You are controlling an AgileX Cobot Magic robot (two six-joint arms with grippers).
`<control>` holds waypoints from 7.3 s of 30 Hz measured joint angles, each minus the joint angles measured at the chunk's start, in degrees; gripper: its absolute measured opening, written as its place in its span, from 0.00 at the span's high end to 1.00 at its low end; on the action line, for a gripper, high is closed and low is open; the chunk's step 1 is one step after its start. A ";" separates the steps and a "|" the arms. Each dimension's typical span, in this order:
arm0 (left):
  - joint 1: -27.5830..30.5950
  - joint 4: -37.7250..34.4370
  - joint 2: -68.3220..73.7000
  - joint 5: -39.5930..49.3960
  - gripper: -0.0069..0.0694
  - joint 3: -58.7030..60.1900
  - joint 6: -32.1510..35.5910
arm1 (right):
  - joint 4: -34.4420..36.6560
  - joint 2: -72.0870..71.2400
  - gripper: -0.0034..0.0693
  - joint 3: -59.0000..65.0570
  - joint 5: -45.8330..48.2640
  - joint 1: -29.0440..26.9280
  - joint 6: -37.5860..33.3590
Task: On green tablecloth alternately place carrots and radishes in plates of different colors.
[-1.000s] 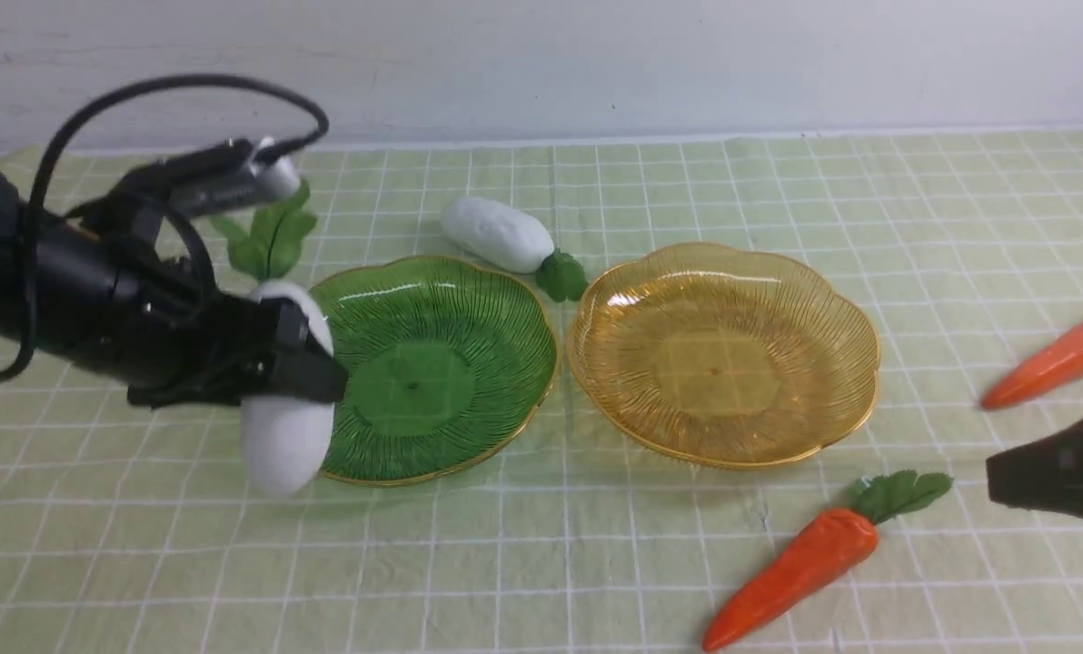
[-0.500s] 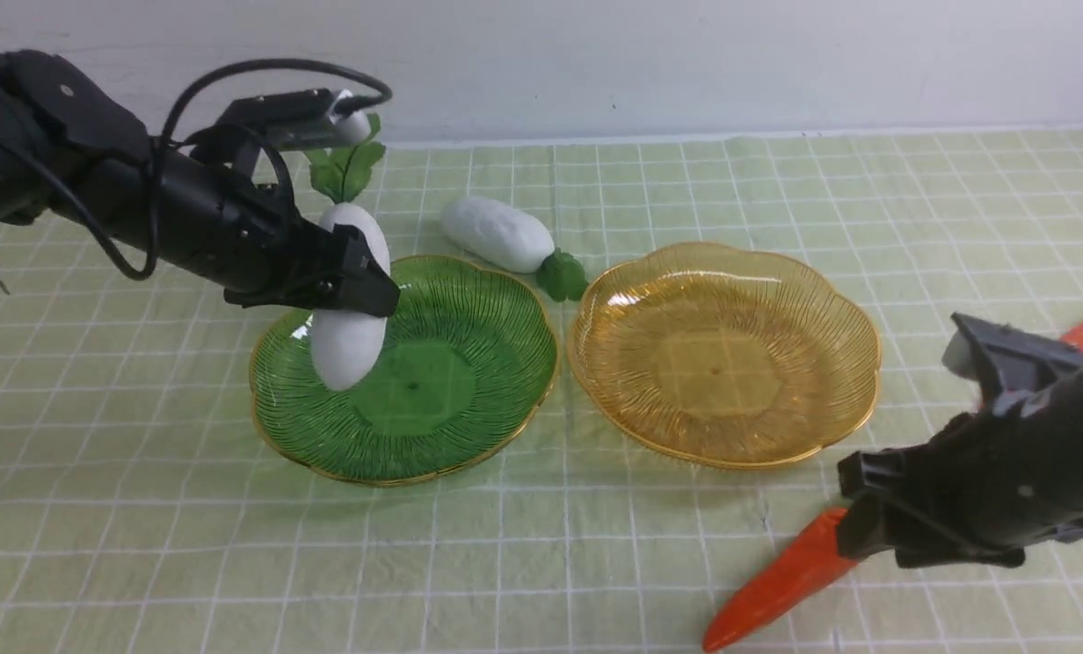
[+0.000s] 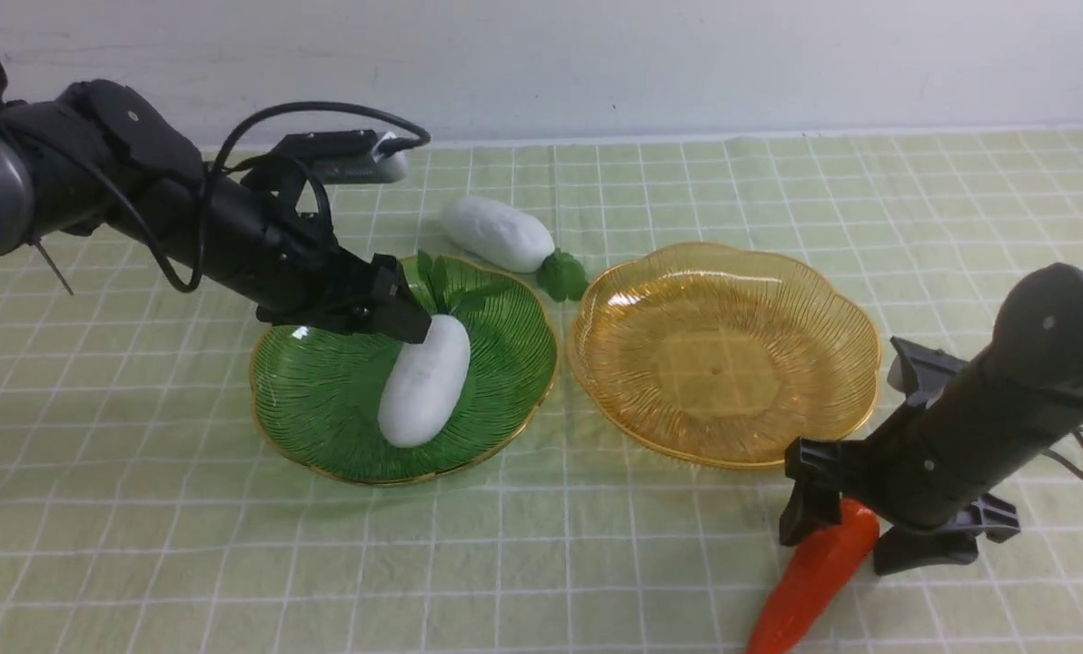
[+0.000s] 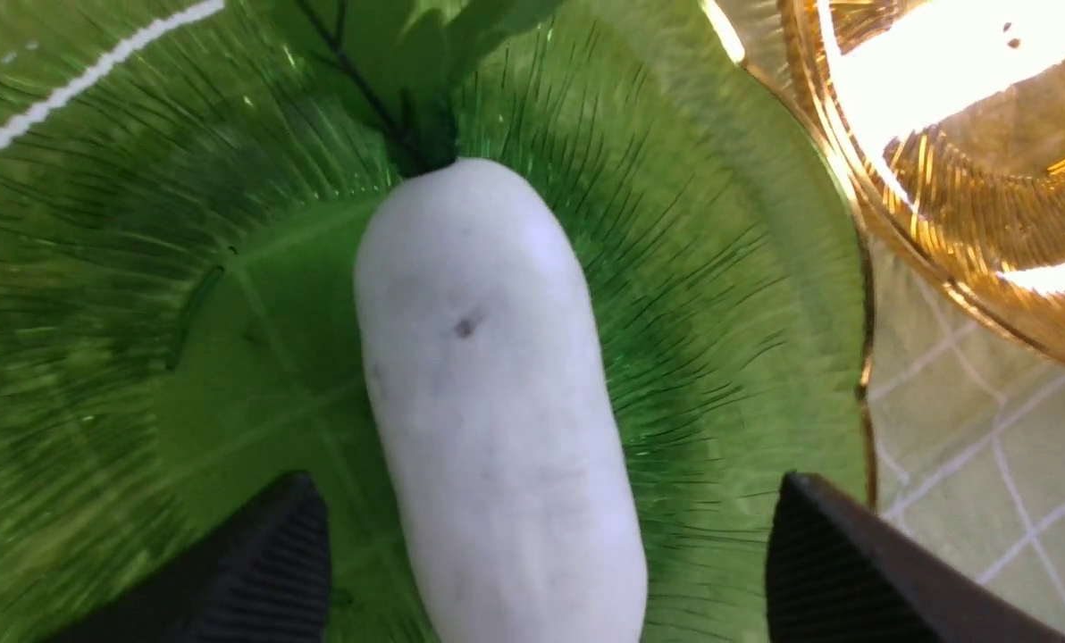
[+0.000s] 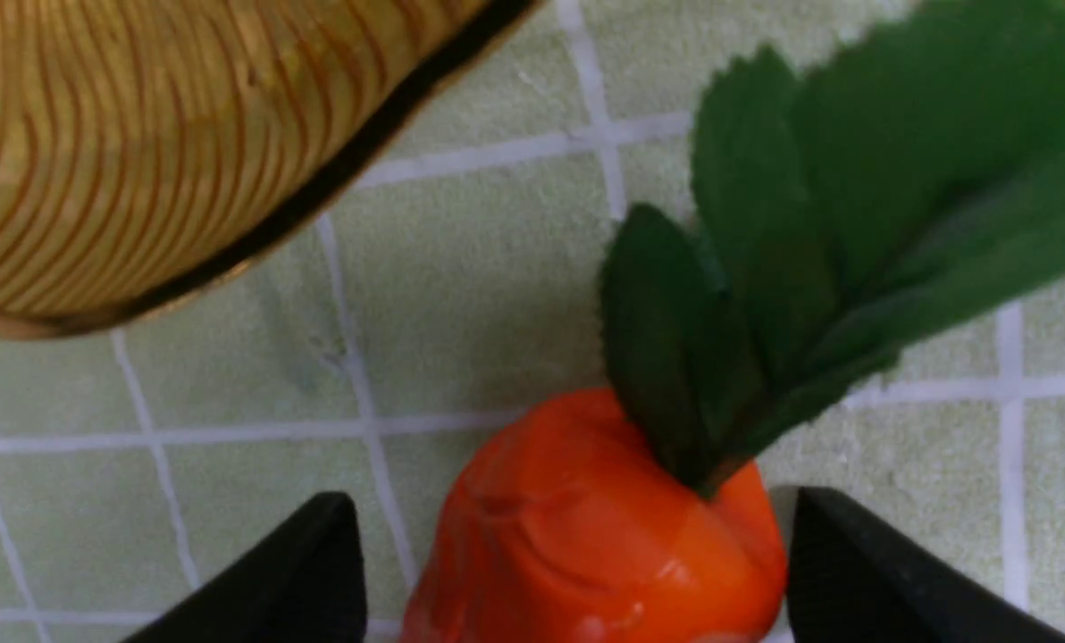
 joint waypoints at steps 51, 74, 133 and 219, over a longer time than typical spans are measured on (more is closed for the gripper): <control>-6.21 5.24 33.07 -11.96 0.16 -44.75 -43.93 | -8.64 14.51 0.07 -38.98 20.16 -3.00 -4.00; -6.21 -1.31 37.37 -20.20 0.16 -45.11 -43.75 | -8.64 14.51 0.14 -38.98 20.87 -3.00 -5.80; -10.62 0.08 34.09 -17.92 0.17 -46.63 -4.84 | -8.64 14.51 0.14 -38.98 22.78 -3.00 -8.67; -10.24 30.07 -0.47 11.30 0.40 -6.97 -30.22 | -4.74 -19.12 0.14 -38.98 27.75 -3.00 -11.92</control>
